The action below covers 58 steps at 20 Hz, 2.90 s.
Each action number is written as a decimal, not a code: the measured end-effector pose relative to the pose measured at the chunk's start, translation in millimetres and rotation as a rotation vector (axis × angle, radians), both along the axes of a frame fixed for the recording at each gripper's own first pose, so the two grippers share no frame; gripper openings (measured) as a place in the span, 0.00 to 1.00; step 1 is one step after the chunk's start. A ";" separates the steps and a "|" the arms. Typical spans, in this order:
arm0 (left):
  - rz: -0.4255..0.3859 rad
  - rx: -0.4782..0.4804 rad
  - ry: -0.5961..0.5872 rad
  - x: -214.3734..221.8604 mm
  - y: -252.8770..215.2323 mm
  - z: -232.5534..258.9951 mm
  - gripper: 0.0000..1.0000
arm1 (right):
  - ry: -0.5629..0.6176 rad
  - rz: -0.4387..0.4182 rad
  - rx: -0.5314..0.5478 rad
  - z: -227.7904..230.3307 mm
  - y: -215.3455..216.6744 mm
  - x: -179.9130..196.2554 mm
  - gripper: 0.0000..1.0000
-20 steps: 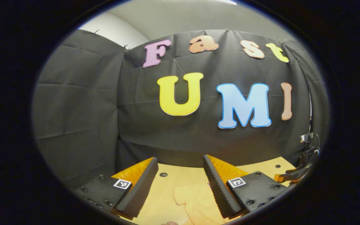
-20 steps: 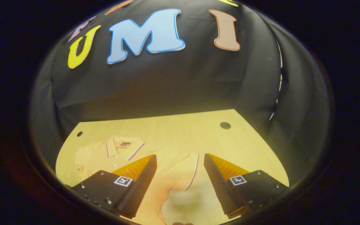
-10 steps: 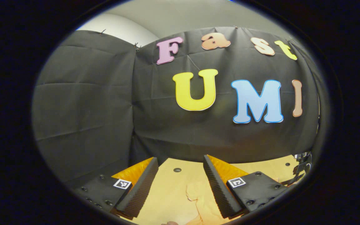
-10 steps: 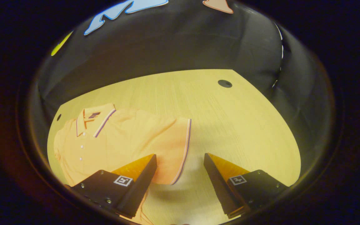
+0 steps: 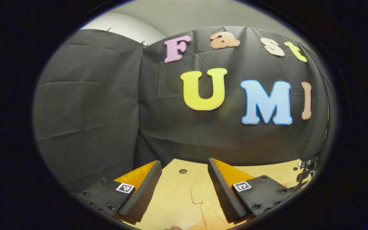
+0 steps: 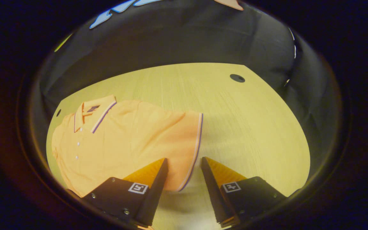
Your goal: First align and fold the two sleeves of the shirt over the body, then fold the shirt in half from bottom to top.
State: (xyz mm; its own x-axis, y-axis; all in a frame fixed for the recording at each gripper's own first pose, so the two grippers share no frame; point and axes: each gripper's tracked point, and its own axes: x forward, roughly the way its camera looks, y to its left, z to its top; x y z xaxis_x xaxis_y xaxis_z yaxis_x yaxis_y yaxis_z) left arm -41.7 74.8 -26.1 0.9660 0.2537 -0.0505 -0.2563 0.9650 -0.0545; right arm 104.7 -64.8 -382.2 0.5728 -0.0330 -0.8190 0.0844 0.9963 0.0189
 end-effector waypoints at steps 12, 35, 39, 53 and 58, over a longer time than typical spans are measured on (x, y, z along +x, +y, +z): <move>0.009 -0.013 0.027 2.5 6.2 -8.7 0.96 | 0.018 0.075 -0.049 7.4 10.9 7.3 0.00; 0.100 -0.036 0.082 -19.2 71.3 -37.2 0.95 | -0.028 0.746 -0.323 12.1 221.4 2.5 0.04; 0.063 -0.055 0.099 -7.0 65.3 -48.3 0.95 | -0.029 0.695 -0.274 26.3 216.7 -0.6 0.54; -0.285 -0.108 0.301 143.4 -14.3 -195.6 0.97 | -0.355 0.420 -0.123 205.0 167.8 -57.7 0.54; -0.331 -0.147 0.436 189.6 -27.4 -277.4 0.96 | -0.441 0.241 -0.030 254.5 150.4 -96.3 0.54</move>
State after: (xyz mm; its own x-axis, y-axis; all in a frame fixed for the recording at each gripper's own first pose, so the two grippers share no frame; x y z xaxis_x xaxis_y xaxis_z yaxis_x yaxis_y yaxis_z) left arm 147.9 47.4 -303.5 0.8745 -0.0985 -0.4750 0.0293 0.9881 -0.1510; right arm 8.4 85.7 -127.6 0.8585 0.1231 -0.4977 -0.1581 0.9870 -0.0285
